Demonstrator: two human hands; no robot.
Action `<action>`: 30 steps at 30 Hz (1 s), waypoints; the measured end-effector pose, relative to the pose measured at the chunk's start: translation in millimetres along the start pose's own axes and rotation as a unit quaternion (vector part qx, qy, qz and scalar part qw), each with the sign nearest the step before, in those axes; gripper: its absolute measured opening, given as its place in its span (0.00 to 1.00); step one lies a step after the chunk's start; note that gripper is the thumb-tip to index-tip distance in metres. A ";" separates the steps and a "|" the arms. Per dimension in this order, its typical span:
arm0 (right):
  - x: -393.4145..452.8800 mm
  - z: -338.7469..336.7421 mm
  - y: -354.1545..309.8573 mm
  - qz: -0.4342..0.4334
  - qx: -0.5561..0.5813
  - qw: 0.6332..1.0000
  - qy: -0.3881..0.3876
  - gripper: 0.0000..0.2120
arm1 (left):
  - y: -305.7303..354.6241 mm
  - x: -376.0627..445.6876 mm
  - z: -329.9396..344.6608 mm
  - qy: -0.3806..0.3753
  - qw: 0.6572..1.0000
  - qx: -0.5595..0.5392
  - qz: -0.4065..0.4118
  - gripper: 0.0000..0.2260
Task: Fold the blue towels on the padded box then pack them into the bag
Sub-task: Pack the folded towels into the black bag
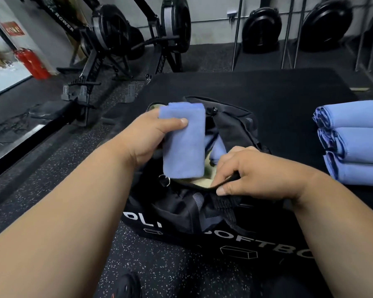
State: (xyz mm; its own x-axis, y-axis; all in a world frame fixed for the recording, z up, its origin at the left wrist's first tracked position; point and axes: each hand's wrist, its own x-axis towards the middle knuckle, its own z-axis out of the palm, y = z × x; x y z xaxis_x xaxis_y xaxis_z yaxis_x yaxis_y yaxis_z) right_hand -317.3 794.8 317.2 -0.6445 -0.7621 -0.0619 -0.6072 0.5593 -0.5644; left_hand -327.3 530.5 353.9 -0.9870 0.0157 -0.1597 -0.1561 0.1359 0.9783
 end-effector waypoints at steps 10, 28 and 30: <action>-19.2 -8.5 3.8 -0.051 0.103 0.993 -0.031 0.05 | -3.0 23.0 25.1 -0.072 0.996 0.043 -0.044 0.16; -36.2 -10.8 10.6 -0.041 0.105 0.993 -0.023 0.08 | -37.7 10.6 41.1 -0.162 0.971 0.061 -0.167 0.17; -36.3 -10.8 10.6 -0.039 0.096 0.994 -0.029 0.07 | -40.6 8.2 40.6 -0.174 0.965 0.065 -0.187 0.22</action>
State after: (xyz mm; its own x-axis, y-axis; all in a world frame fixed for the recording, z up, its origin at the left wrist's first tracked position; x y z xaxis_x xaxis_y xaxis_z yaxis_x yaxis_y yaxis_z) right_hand -305.4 831.9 322.4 -0.5681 -0.8210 -0.0559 -0.5508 0.4298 -0.7155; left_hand -327.6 565.3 307.5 -0.7865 0.2693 -0.5557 -0.4713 0.3196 0.8220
